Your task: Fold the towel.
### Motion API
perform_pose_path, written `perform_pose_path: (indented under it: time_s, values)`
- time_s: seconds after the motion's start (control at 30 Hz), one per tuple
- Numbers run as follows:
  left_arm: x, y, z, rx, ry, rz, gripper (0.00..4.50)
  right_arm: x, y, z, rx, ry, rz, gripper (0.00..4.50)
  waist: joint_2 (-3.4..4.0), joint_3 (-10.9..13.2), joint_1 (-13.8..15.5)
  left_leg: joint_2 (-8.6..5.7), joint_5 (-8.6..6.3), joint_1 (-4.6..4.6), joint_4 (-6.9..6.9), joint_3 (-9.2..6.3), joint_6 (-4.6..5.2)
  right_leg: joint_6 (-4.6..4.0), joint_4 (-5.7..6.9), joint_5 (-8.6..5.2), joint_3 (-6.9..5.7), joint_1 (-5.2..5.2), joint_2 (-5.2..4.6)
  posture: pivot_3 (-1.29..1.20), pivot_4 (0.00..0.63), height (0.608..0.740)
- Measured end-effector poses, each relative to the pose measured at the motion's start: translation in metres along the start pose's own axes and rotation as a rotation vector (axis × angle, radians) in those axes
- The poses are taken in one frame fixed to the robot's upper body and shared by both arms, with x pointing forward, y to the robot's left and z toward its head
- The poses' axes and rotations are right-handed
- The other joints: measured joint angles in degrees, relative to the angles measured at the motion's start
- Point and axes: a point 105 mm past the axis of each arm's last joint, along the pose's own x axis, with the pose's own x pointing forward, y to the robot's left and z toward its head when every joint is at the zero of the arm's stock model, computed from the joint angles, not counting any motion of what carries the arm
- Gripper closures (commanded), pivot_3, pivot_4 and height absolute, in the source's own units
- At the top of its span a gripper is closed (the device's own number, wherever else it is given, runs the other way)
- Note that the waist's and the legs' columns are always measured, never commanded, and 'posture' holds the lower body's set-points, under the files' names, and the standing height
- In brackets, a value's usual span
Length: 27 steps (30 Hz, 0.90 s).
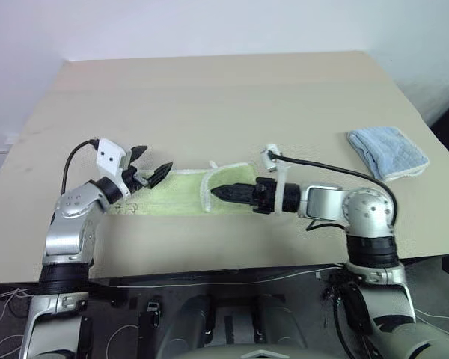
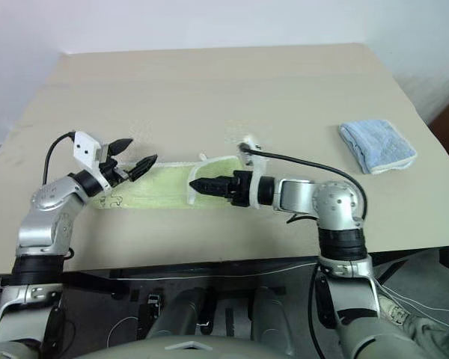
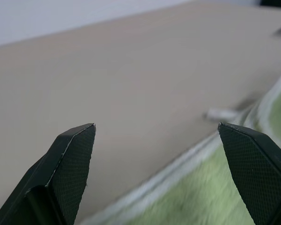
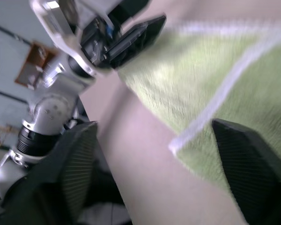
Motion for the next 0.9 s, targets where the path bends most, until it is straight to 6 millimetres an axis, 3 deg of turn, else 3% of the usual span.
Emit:
perform_pose_path:
  time_s: [0.1, 0.2, 0.4, 0.43, 0.67, 0.9]
  values:
    - [0.01, -0.015, 0.02, -0.079, -0.081, -0.077, 1.27, -0.01, -0.007, 0.008, -0.089, -0.085, -0.042, 1.02, -0.01, -0.01, -0.08, 0.02, 0.0, 0.01, 0.0, 0.0, 0.0, 0.02, 0.02, 0.0, -0.01, 0.0, 0.03, 0.0, 0.15, 0.74]
    - [0.019, -0.039, 0.033, -0.088, -0.104, -0.2, 2.31, -0.008, -0.009, 0.015, -0.147, -0.179, -0.046, 1.97, 0.0, 0.0, -0.55, 0.03, 0.02, 0.04, -0.01, 0.02, -0.02, 0.03, 0.08, 0.01, 0.05, -0.03, 0.09, 0.0, 0.15, 0.74]
    - [0.028, -0.086, 0.018, -0.104, -0.036, -0.44, 4.33, 0.005, -0.023, 0.018, -0.301, -0.254, -0.128, 4.01, 0.0, 0.0, -0.19, 0.02, 0.05, 0.06, 0.07, 0.02, -0.07, 0.02, 0.13, 0.01, 0.03, 0.0, 0.09, 0.0, 0.15, 0.74]
    - [0.028, -0.091, 0.015, -0.099, -0.021, -0.463, 4.5, 0.008, -0.024, 0.017, -0.312, -0.253, -0.128, 4.41, 0.0, 0.0, -0.18, 0.02, 0.05, 0.06, 0.07, 0.02, -0.07, 0.02, 0.13, 0.01, 0.04, 0.0, 0.08, 0.0, 0.15, 0.74]
    - [0.028, -0.109, 0.009, -0.057, -0.004, -0.555, 4.5, 0.025, -0.048, 0.0, -0.392, -0.201, -0.227, 4.47, 0.0, -0.01, -0.17, 0.03, 0.05, 0.09, 0.06, 0.0, -0.09, 0.01, 0.14, 0.01, 0.03, 0.0, 0.09, 0.0, 0.15, 0.74]
    - [0.031, -0.112, -0.023, -0.036, 0.086, -0.573, 4.5, 0.038, -0.068, -0.013, -0.4, -0.181, -0.314, 4.47, 0.01, -0.01, -0.14, 0.02, 0.07, 0.1, 0.06, 0.0, -0.11, 0.01, 0.15, 0.01, 0.03, 0.0, 0.1, 0.0, 0.15, 0.74]
